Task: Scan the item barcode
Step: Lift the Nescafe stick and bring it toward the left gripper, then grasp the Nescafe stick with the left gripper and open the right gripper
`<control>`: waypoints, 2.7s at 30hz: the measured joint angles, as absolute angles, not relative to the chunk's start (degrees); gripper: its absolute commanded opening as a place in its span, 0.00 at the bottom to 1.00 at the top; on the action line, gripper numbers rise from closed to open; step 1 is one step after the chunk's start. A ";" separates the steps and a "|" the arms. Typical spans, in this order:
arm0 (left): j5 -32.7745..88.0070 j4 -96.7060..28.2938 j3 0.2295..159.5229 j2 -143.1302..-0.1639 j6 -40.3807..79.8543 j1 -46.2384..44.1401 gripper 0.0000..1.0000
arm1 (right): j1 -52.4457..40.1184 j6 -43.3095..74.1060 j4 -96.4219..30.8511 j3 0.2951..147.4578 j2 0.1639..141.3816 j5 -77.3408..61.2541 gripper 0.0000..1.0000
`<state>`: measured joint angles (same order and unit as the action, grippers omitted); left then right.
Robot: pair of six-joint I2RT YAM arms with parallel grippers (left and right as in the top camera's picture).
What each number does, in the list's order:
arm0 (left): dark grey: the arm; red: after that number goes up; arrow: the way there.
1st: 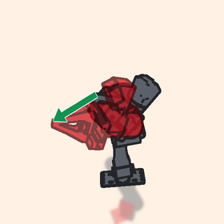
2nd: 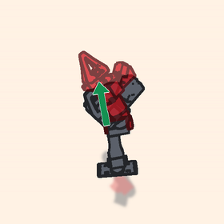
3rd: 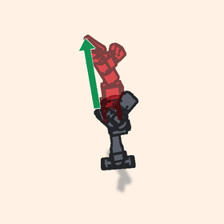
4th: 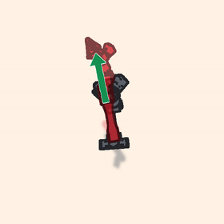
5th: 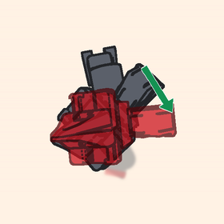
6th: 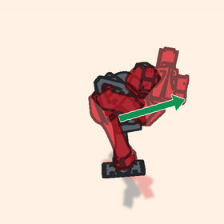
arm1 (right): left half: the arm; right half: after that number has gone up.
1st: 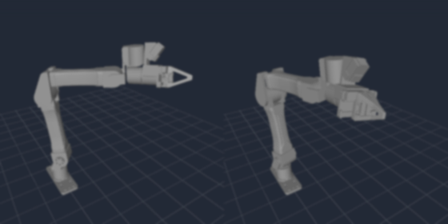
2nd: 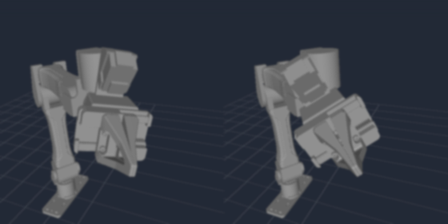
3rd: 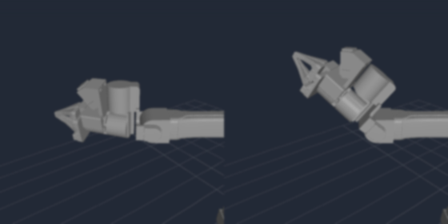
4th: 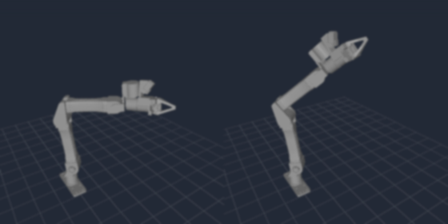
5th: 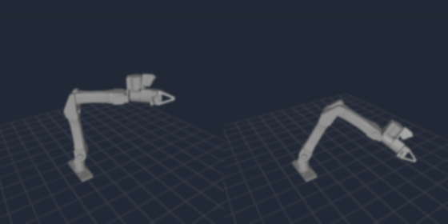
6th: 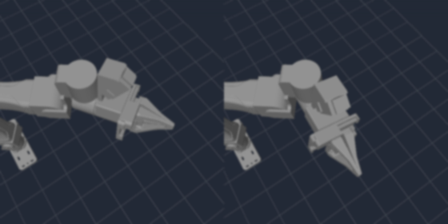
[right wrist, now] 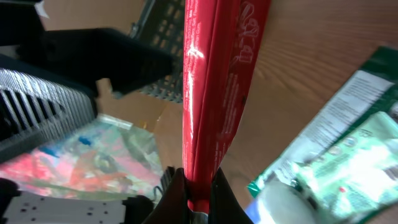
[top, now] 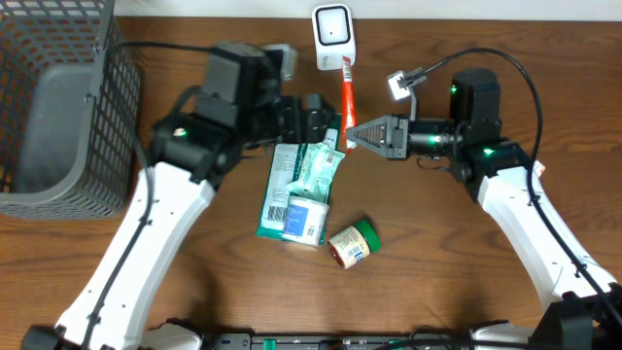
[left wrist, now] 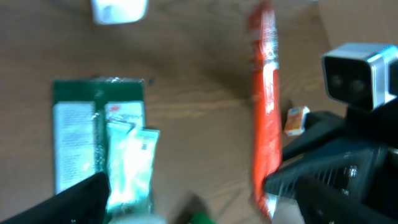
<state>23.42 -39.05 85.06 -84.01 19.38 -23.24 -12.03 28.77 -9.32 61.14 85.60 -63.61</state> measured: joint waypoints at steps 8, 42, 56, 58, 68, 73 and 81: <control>23.92 -31.09 85.06 -87.99 19.31 -28.05 0.72 | -13.58 35.00 -5.91 61.14 85.60 -63.42 0.01; 22.09 -27.88 85.08 -89.38 19.07 -28.62 0.42 | -14.33 43.75 1.56 61.06 85.60 -59.07 0.01; 21.21 -27.59 85.49 -89.38 19.07 -28.56 0.39 | -15.77 46.30 4.01 60.88 85.60 -57.93 0.01; 21.23 -27.59 85.52 -89.38 19.07 -28.56 0.31 | -16.12 46.50 4.19 60.77 85.60 -57.87 0.01; 21.06 -27.11 85.73 -89.36 19.25 -28.56 0.25 | -16.32 48.84 7.55 60.27 85.60 -57.89 0.01; 20.73 -27.46 86.17 -89.36 19.31 -28.36 0.35 | -16.32 49.56 9.06 60.23 85.60 -58.26 0.01; 20.88 -27.83 86.52 -89.34 19.27 -28.29 0.08 | -16.32 50.50 10.35 60.10 85.65 -58.24 0.01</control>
